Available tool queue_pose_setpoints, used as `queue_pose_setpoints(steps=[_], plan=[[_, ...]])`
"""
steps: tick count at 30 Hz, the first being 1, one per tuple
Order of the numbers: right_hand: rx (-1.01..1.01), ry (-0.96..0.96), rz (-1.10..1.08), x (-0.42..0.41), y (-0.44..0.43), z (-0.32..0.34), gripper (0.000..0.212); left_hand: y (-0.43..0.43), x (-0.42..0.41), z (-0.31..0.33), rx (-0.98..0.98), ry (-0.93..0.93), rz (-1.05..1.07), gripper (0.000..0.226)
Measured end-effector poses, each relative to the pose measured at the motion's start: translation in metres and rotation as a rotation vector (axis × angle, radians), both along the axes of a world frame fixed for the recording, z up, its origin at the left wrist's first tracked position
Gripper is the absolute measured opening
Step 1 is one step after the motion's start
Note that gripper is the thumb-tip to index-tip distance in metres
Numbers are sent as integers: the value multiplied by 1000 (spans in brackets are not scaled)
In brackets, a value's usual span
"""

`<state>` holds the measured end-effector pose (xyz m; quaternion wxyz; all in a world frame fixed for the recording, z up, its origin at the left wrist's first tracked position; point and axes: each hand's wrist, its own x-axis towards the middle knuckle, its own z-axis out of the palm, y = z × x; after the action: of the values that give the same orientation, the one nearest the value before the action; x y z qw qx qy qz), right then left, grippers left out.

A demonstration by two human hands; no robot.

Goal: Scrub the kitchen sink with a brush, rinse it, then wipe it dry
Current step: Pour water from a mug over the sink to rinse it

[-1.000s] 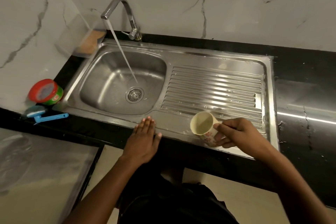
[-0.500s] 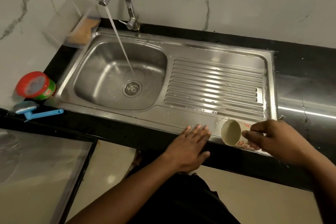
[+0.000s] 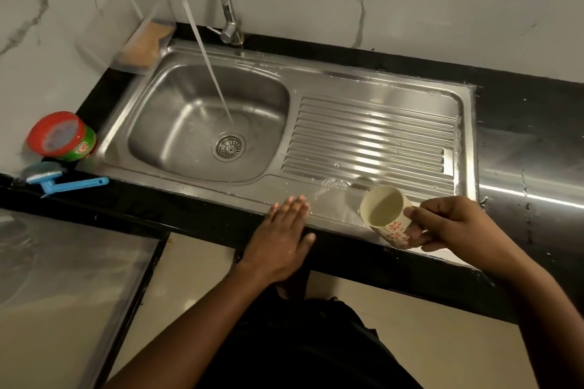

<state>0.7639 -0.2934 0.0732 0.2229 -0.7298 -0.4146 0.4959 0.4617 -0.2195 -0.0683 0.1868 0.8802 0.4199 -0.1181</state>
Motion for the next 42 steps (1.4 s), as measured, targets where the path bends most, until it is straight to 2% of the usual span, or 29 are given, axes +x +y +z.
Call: queue_pose_setpoints(steps=[3,9,18,22,27,29,35,38,42], plan=[[-5,-91,38,-5,5,-2,34,13,-33,-1,10,53,102,72],[86,-420,277,-48,37,-8,47,21,-54,7,17,33,78,72],[241,-548,489,-162,100,-12,47,30,-83,-2,13,9,17,76],[249,-490,457,-178,116,-18,43,43,-99,-1,14,14,36,76],[101,-106,191,-166,124,-16,38,61,-128,-5,56,28,93,75],[72,-88,135,-162,126,-11,37,70,-142,-5,53,46,145,75],[103,-601,375,-181,139,-9,38,84,-169,0,48,35,172,75],[127,-693,498,-214,150,-5,34,82,-174,-1,20,0,105,75],[150,-745,601,-263,167,-3,39,89,-180,-8,7,-58,17,75]])
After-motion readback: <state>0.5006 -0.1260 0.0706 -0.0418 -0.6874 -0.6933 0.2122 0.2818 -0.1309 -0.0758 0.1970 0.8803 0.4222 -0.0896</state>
